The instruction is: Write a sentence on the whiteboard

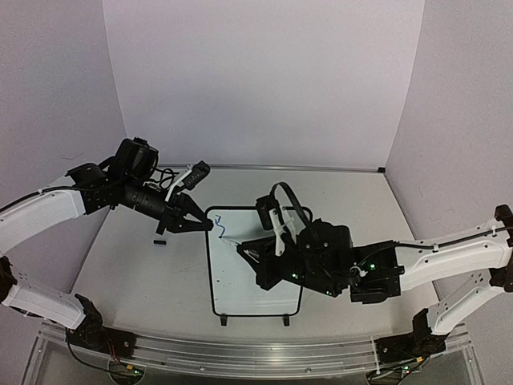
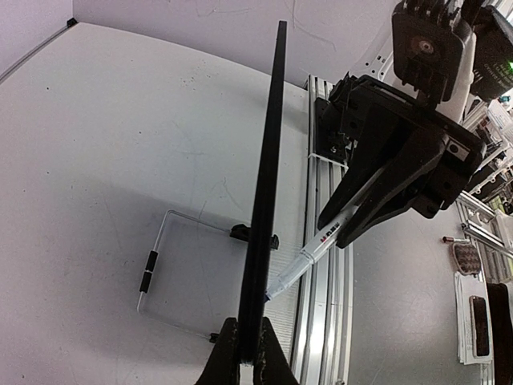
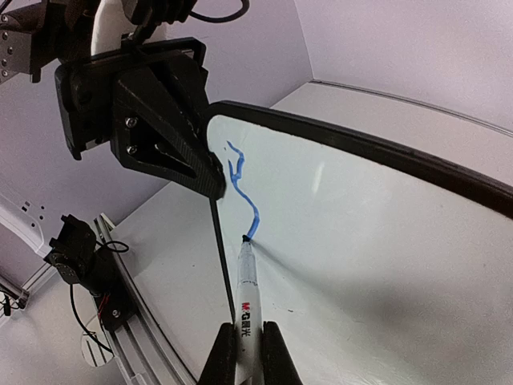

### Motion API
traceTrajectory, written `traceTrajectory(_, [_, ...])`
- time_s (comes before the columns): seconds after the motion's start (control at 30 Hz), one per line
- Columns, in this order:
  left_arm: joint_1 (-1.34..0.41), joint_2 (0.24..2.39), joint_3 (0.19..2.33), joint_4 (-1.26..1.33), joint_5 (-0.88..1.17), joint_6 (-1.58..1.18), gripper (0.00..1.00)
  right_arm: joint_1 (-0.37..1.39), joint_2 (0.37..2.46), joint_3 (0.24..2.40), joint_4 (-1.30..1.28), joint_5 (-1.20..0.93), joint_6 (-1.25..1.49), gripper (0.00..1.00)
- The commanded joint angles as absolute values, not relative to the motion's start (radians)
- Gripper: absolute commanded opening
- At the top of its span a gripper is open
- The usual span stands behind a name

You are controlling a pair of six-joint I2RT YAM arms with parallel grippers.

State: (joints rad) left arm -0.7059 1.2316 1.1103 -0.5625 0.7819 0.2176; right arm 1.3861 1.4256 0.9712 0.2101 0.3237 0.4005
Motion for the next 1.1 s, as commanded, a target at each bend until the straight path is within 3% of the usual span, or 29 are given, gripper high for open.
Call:
traceTrajectory(0.0, [-0.707,1.238,1.106,-0.554,0.765,0.234,0.00,1.381,1.448,1.020,0.233,0.347,0.372,0.00])
traceTrajectory(0.43, [-0.707,1.236,1.105,-0.553,0.752,0.235,0.00,1.380,1.326,0.909,0.393,0.259,0.360,0.00])
traceTrajectory(1.07, [-0.707,1.238,1.104,-0.555,0.745,0.234,0.00,1.380,1.236,0.882,0.232,0.316,0.347,0.00])
